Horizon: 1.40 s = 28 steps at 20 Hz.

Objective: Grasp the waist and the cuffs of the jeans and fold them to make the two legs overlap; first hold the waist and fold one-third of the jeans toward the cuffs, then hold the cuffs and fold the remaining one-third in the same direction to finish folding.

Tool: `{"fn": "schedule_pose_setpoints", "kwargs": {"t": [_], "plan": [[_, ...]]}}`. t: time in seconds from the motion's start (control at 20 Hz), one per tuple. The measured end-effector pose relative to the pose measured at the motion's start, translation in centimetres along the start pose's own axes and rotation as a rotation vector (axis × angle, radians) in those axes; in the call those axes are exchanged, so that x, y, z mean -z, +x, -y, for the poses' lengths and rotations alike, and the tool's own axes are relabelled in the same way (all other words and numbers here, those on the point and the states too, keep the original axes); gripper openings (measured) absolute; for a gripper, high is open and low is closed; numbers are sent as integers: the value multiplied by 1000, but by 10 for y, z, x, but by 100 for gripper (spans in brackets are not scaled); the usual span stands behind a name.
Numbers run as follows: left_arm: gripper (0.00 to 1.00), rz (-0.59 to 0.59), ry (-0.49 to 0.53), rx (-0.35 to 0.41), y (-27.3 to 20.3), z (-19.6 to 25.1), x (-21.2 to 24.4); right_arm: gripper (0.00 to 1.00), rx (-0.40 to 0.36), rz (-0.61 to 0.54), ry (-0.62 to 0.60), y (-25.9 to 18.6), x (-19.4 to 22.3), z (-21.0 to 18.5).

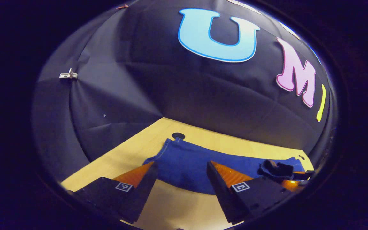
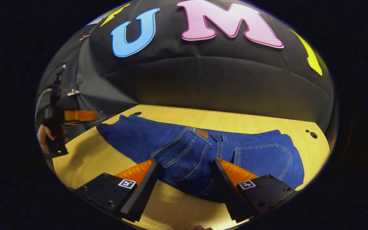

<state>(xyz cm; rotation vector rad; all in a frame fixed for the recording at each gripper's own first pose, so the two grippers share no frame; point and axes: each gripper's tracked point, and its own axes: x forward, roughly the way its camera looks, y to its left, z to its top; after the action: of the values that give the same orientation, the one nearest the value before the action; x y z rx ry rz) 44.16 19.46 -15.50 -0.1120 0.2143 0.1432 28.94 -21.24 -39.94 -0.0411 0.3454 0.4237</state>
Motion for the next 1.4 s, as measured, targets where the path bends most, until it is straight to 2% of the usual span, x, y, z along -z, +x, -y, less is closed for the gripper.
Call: {"fn": "schedule_pose_setpoints", "kwargs": {"t": [0.15, 0.25, 0.4, 0.45, 0.5, 0.55, 0.7, 0.8, 0.85, 0.95, 1.1, 1.15, 1.25, 1.4], "plan": [[96, -86, 68, 11, 40, -24, 11, 100, 31, 35, 1, -20, -8, 15], [96, -145, 62, 37, 62, -27, 23, 100, 73, 47, -44, -28, -11, 36], [96, -226, 6, 17, 79, -39, 42, 99, 112, 19, -65, -29, -2, 60], [98, -204, -11, 42, 81, -34, 34, 99, 124, -5, -61, -28, 5, 68], [94, -239, -51, 92, 75, -19, 38, 100, 137, -27, -55, -26, 11, 76], [89, -243, -51, 106, 75, -13, 37, 100, 136, -44, -42, -21, 17, 79], [89, -314, 14, 170, 69, 11, 47, 99, 123, -115, 16, -13, 36, 79], [89, -340, 58, 247, 65, 36, 51, 99, 122, -101, 4, -12, 34, 78], [82, -346, 79, 201, 83, 38, 66, 99, 121, -104, -5, -13, 35, 79], [45, -301, 44, 177, 81, 36, 54, 99, 114, -112, -9, -15, 35, 77], [37, -256, -48, 166, 76, 32, 49, 99, 114, -123, -4, -22, 33, 81], [24, -250, -68, 168, 75, 32, 48, 98, 118, -120, -2, -25, 33, 84], [16, -238, -75, 148, 76, 26, 47, 97, 139, -99, -6, -36, 28, 91], [8, -190, -56, 125, 69, 30, 31, 97, 153, -47, -18, -49, 11, 97]]}}
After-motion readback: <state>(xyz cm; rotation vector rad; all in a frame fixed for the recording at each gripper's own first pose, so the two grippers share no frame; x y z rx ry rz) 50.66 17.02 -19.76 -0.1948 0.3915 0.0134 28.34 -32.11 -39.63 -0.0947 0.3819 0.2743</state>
